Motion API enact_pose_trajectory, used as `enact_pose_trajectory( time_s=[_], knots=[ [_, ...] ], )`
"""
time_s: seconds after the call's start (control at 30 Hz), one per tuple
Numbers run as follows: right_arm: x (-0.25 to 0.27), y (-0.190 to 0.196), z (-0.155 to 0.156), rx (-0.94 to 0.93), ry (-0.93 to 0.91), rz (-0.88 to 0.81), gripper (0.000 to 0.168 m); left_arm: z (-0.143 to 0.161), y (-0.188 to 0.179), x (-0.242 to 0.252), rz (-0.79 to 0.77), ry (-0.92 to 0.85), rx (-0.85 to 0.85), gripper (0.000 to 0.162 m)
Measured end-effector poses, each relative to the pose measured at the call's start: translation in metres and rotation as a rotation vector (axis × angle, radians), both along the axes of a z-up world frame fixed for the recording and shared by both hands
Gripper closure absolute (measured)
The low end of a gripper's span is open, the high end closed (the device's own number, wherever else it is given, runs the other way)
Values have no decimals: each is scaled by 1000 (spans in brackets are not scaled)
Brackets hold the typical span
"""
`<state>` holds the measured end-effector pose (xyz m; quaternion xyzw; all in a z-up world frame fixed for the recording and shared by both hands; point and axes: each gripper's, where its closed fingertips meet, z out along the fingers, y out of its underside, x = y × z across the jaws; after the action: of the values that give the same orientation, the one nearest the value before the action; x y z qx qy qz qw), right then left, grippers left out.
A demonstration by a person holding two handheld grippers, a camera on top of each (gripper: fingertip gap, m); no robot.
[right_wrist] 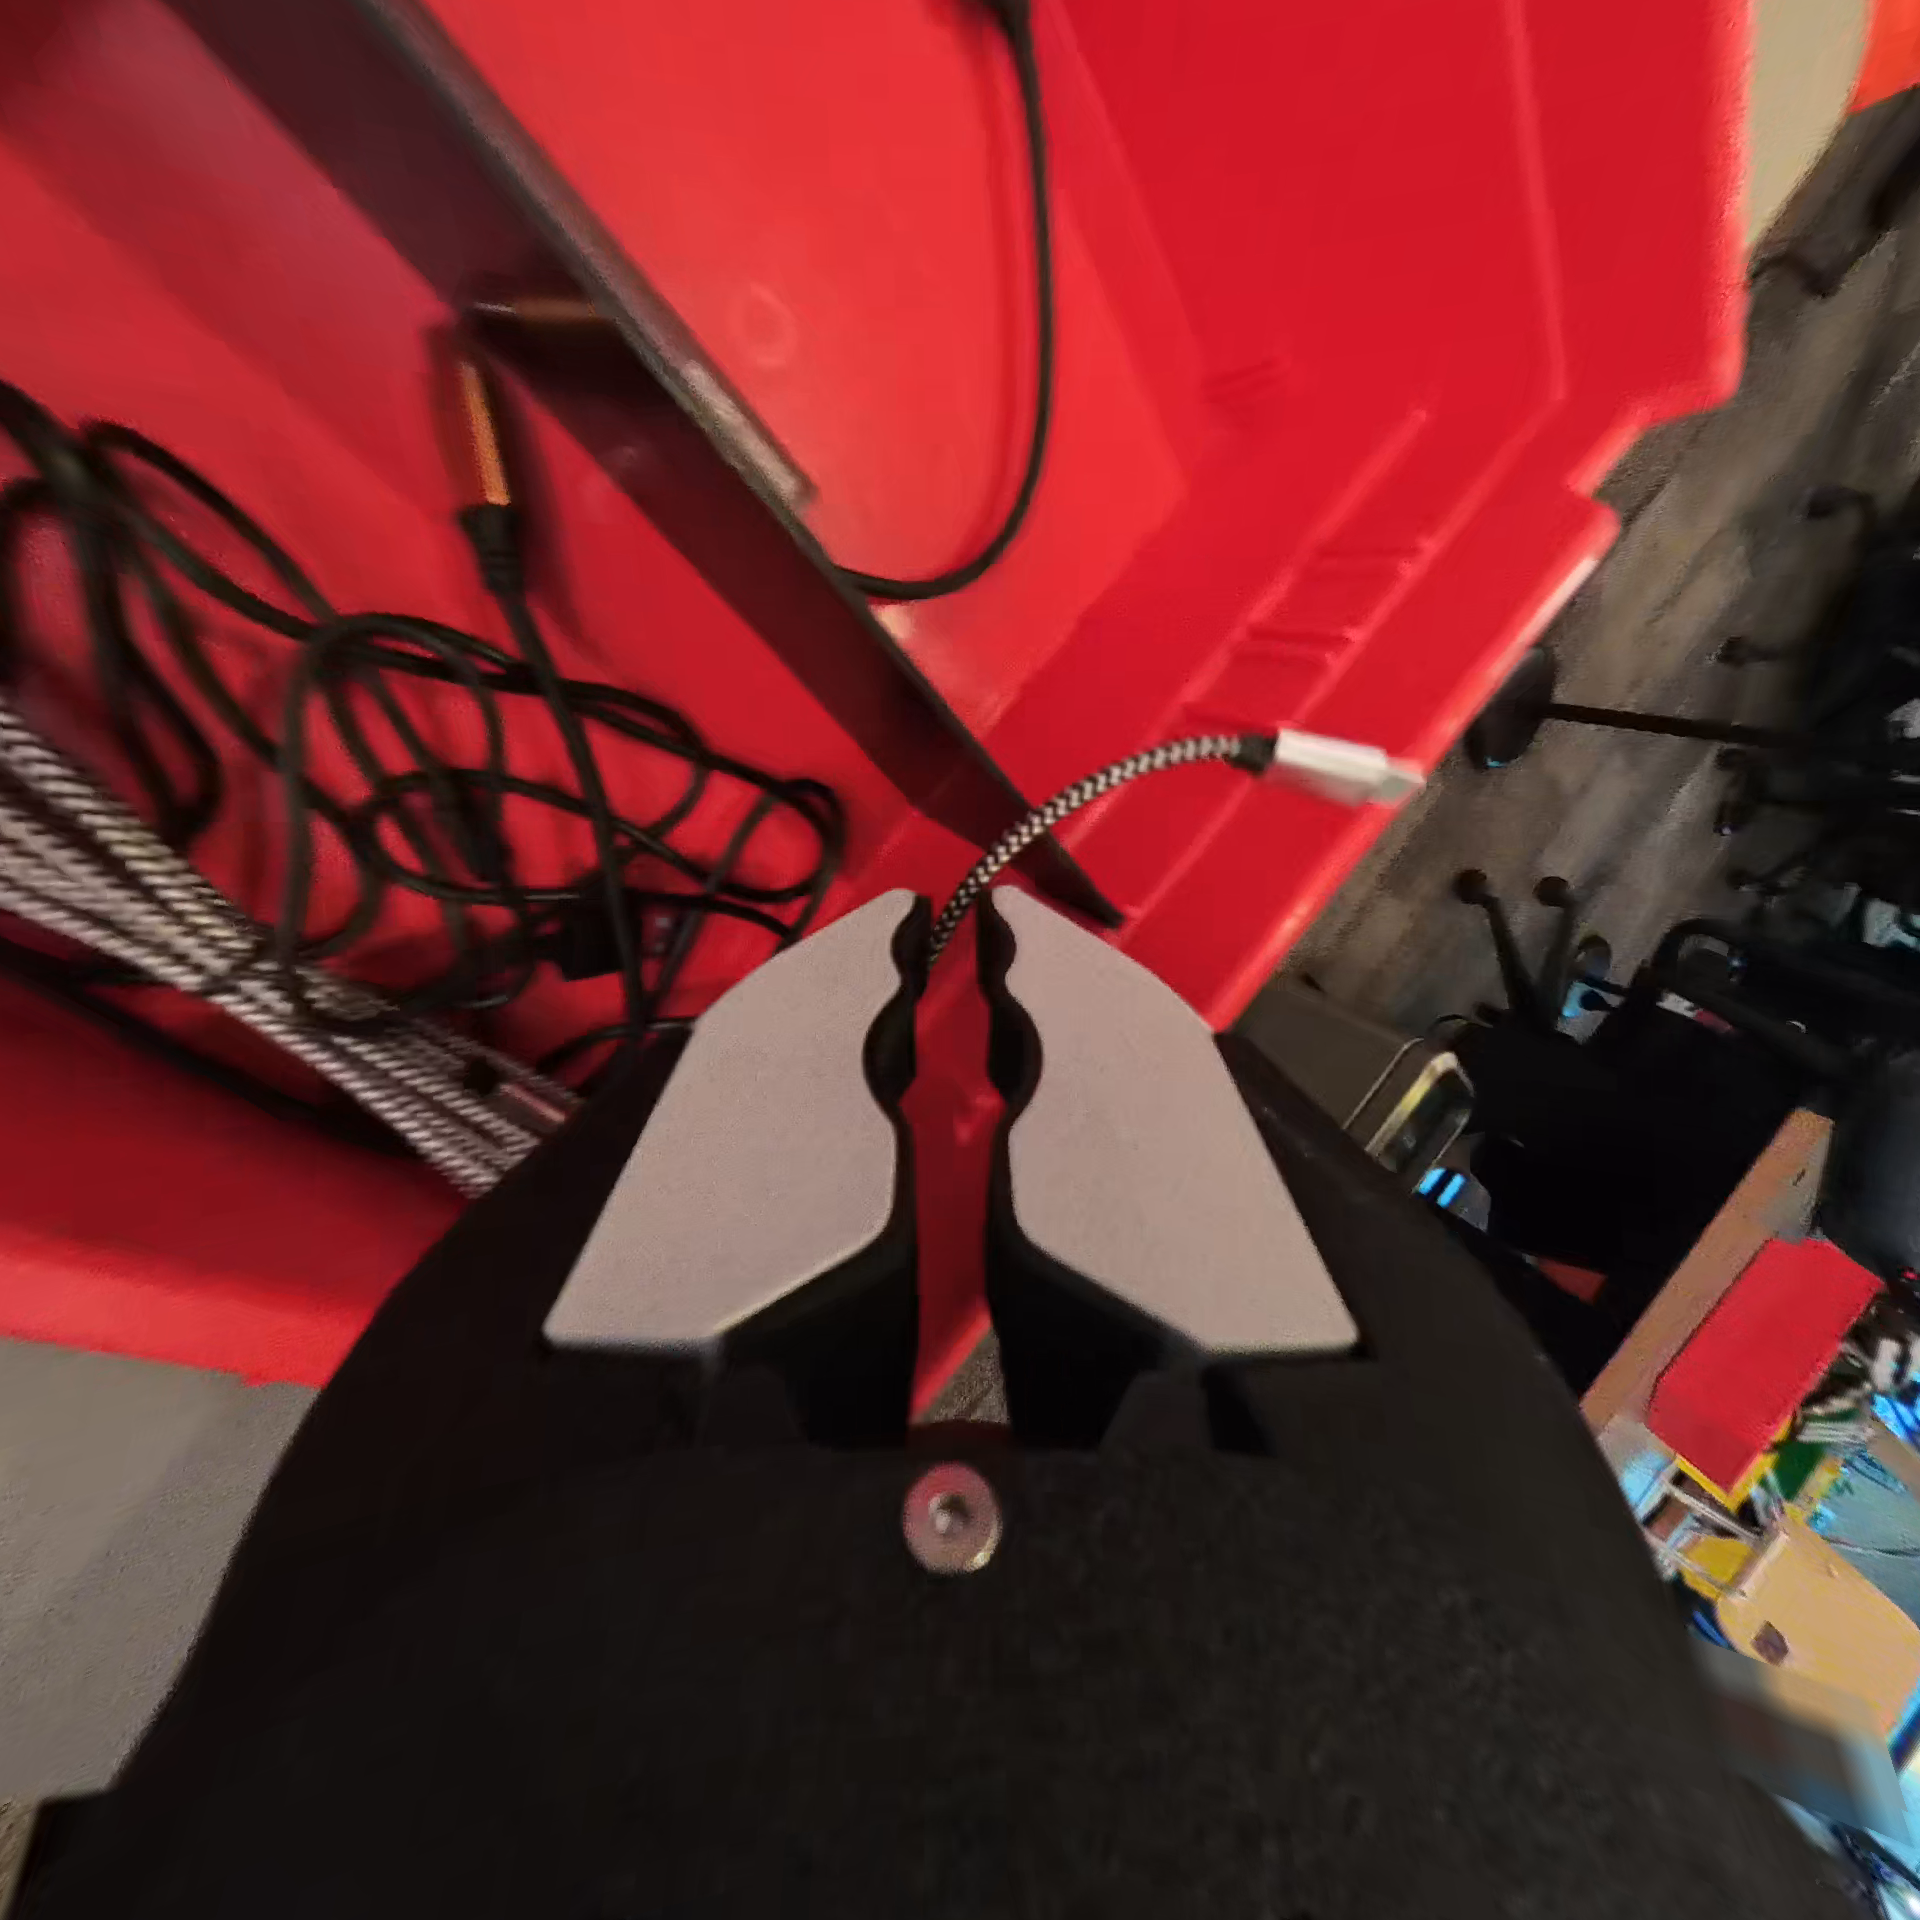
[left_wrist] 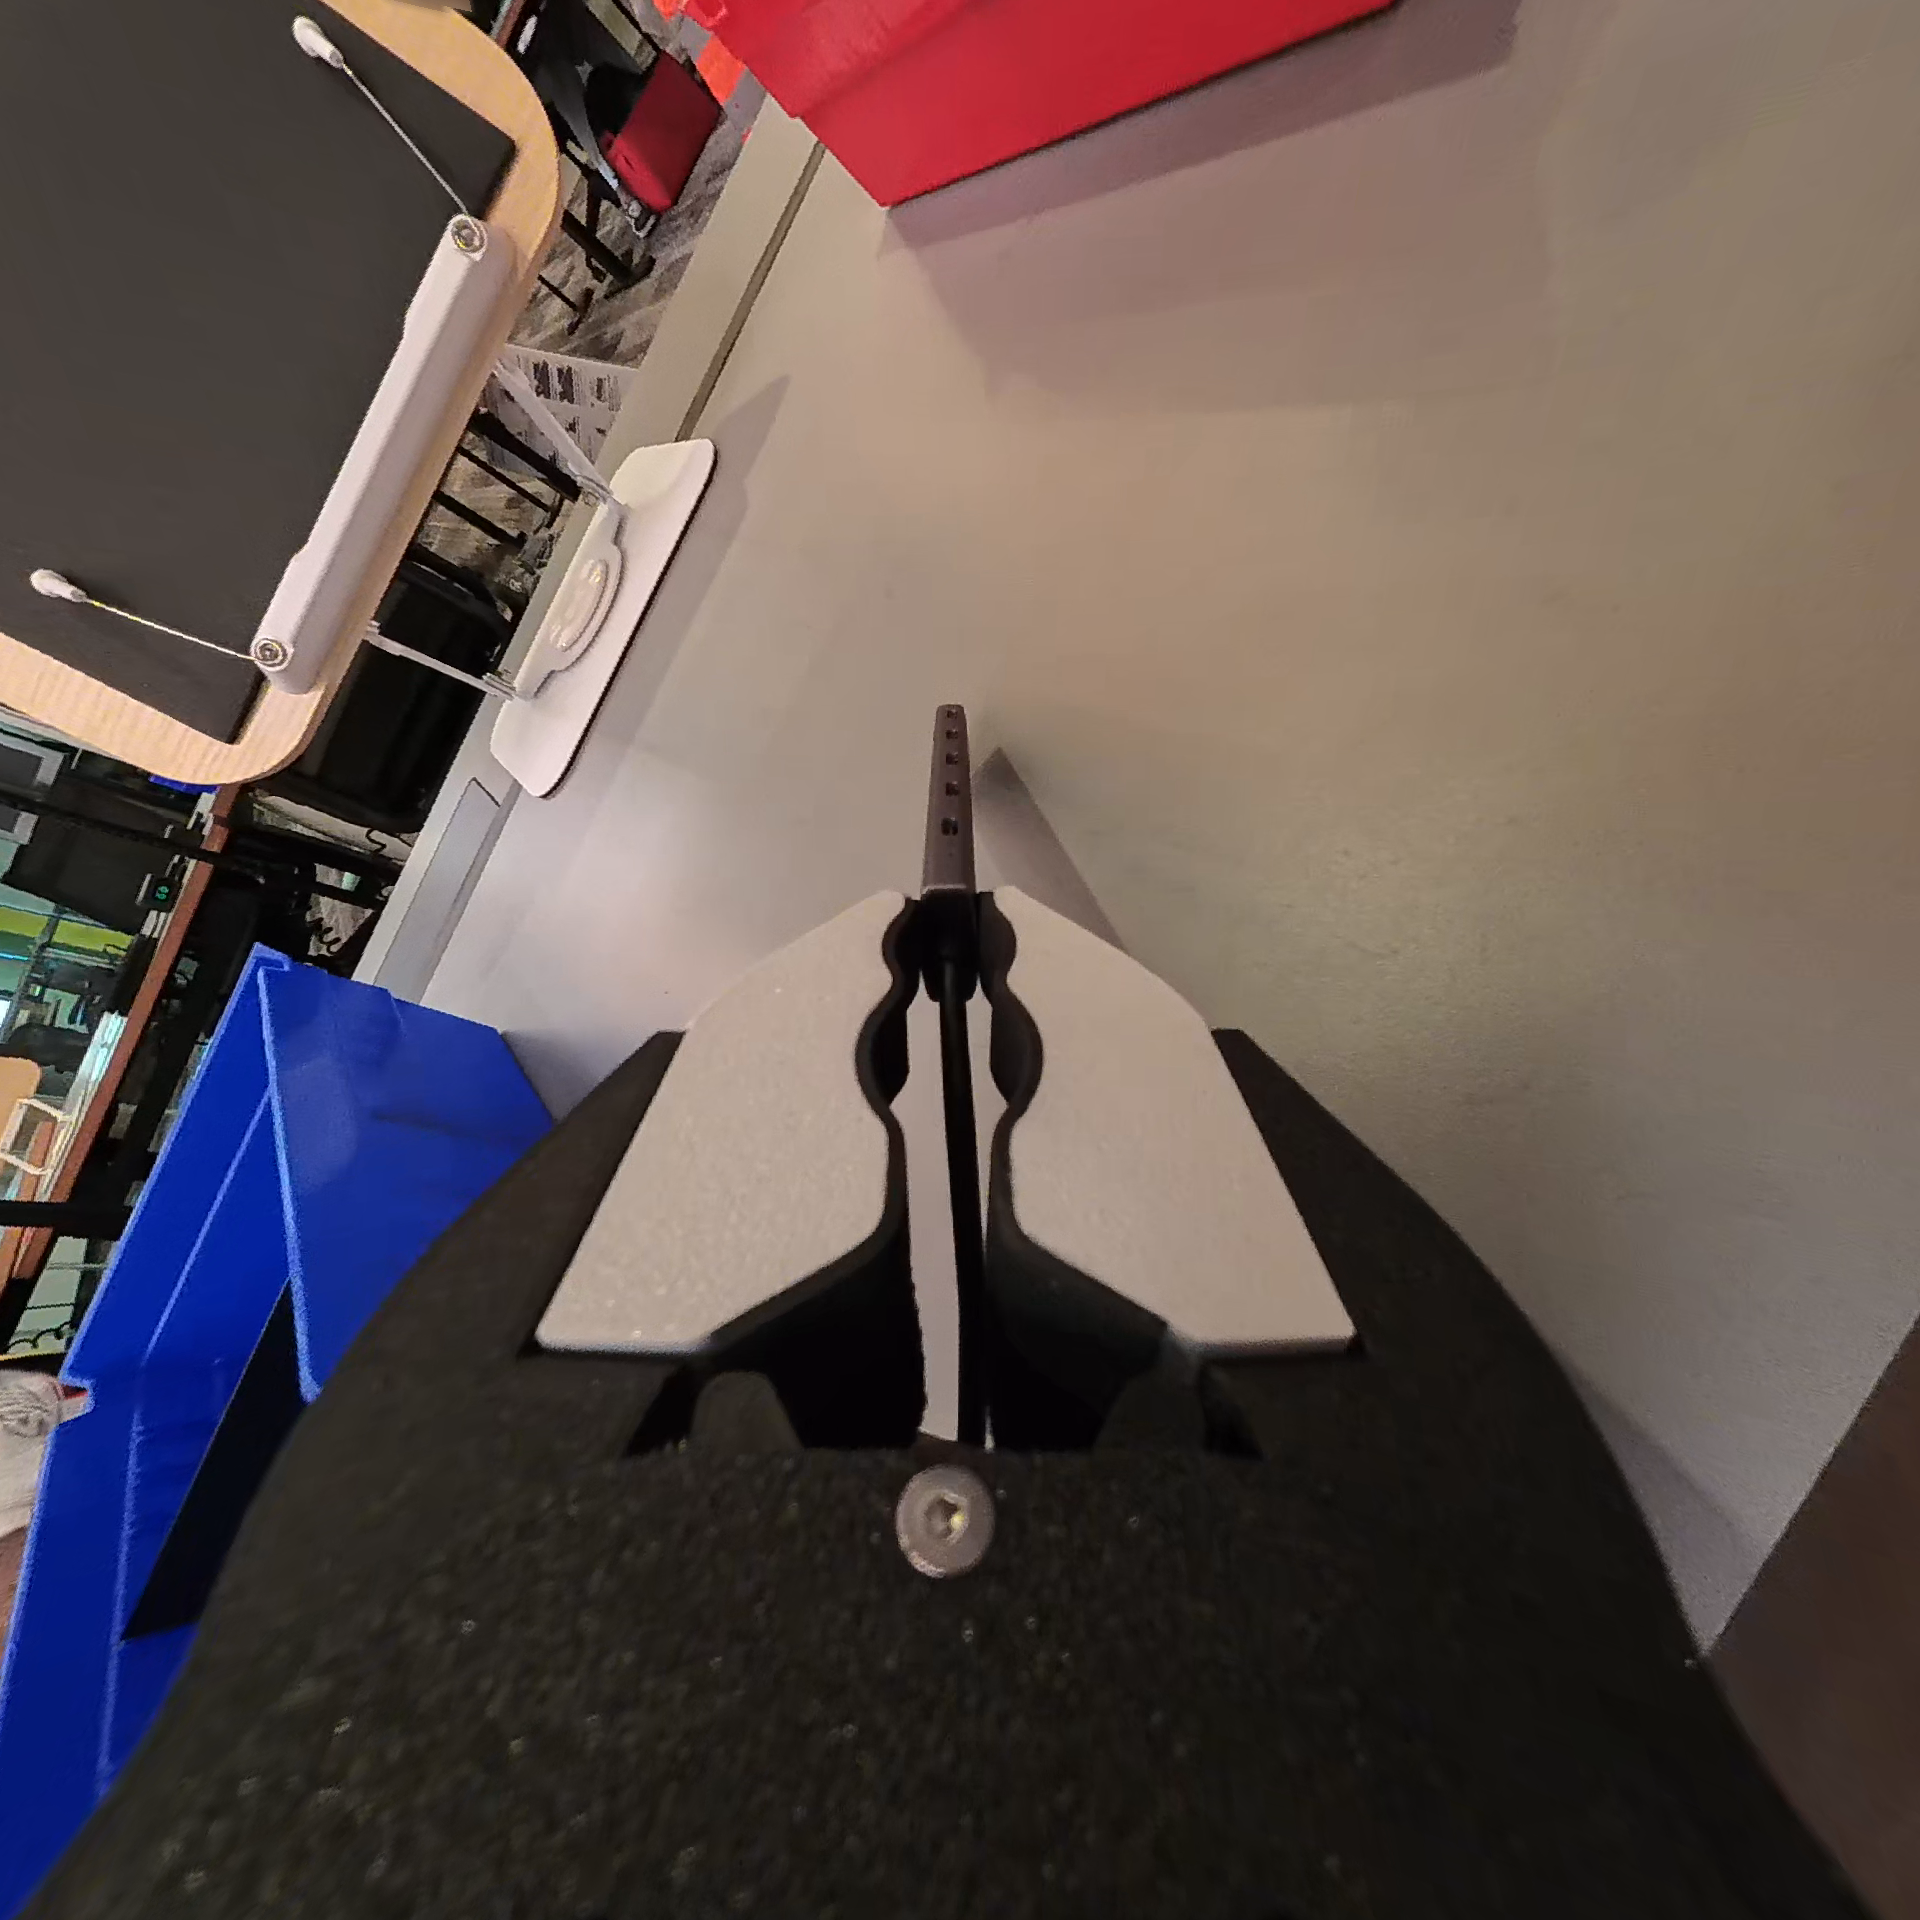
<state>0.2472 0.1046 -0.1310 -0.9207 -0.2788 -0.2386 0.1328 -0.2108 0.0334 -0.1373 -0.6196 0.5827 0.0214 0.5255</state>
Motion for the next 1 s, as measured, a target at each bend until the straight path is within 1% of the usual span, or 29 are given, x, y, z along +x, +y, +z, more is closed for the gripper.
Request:
enact_pose_trajectory(
  time_s=[0.03, 0.1, 0.17, 0.2, 0.23, 0.33, 0.4, 0.47, 0.5, 0.53, 0.57, 0.6, 0.63, 0.7, 0.77, 0.8, 0.83, 0.9, 0.93, 0.97, 1.0],
  knots=[
    [-12, 0, -3, -12, 20, 28, 161, 0, 0, 0, 1, 2, 2, 152],
    [-37, -6, -11, -67, 42, 155, 165, 1, 0, -1, 2, 2, 4, 152],
    [-50, -34, -31, -260, 32, 271, 166, 2, 1, -1, 4, -3, 4, 152],
    [-53, -44, -40, -320, 24, 317, 165, 2, 1, -1, 3, -6, 4, 152],
    [-53, -46, -46, -336, 23, 325, 165, 3, 1, -1, 2, -8, 4, 152],
    [-40, -35, -46, -290, 7, 212, 165, 5, -1, -1, -4, -19, 8, 152],
    [-32, -29, -39, -240, -31, 162, 139, 7, -1, 0, -7, -35, 11, 152],
    [-32, -29, -29, -178, -48, 138, 123, 13, -3, 1, -15, -70, 10, 152],
    [-33, -31, -19, -134, -71, 109, 119, 18, -4, 2, -18, -108, -3, 152],
    [-36, -34, -4, -68, -108, 81, 118, 24, -4, 2, -20, -161, -27, 152],
    [-48, -37, 11, 15, -106, 70, 119, 31, -5, 2, -24, -228, -60, 152],
    [-72, -41, 22, 100, -29, 79, 121, 40, -6, 3, -36, -308, -104, 152],
    [-110, -45, 28, 179, 129, 115, 122, 49, -9, 3, -62, -400, -160, 152],
    [-215, -62, 38, 276, 609, 278, 125, 72, -15, 3, -134, -615, -286, 152],
    [-310, -87, 61, 332, 1154, 423, 127, 99, -25, 1, -243, -841, -418, 152],
    [-342, -97, 72, 331, 1413, 437, 127, 110, -29, -2, -286, -937, -471, 152],
    [-365, -107, 78, 287, 1619, 431, 127, 118, -32, -4, -321, -1010, -526, 152],
    [-392, -122, 93, 185, 1910, 474, 120, 126, -39, -5, -399, -1099, -654, 153],
    [-398, -122, 101, 181, 2002, 464, 121, 128, -43, -5, -435, -1131, -712, 152],
    [-404, -124, 107, 182, 2028, 493, 117, 131, -48, -5, -479, -1151, -768, 152],
    [-410, -126, 109, 194, 2001, 538, 117, 132, -53, -4, -516, -1165, -815, 152]
  ],
)
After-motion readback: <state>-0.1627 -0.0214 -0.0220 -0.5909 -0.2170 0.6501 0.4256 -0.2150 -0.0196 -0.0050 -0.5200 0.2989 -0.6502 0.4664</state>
